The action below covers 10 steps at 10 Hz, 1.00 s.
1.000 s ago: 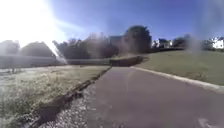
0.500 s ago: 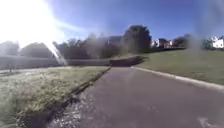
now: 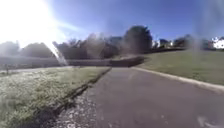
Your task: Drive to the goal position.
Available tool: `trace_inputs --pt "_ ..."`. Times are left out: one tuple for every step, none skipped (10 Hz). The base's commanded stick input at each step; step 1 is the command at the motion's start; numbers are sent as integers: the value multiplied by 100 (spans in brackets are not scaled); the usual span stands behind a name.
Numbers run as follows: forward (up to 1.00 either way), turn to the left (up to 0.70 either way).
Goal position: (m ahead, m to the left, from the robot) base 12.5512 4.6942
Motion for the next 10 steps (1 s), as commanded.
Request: trace_inputs --pt "45 0" --pt "45 -9" --pt "45 -26" --pt "45 -27" --pt "45 -27" --pt "45 -27" --pt "45 -27" --pt "45 -27" --pt "45 -27" --pt "45 -27"
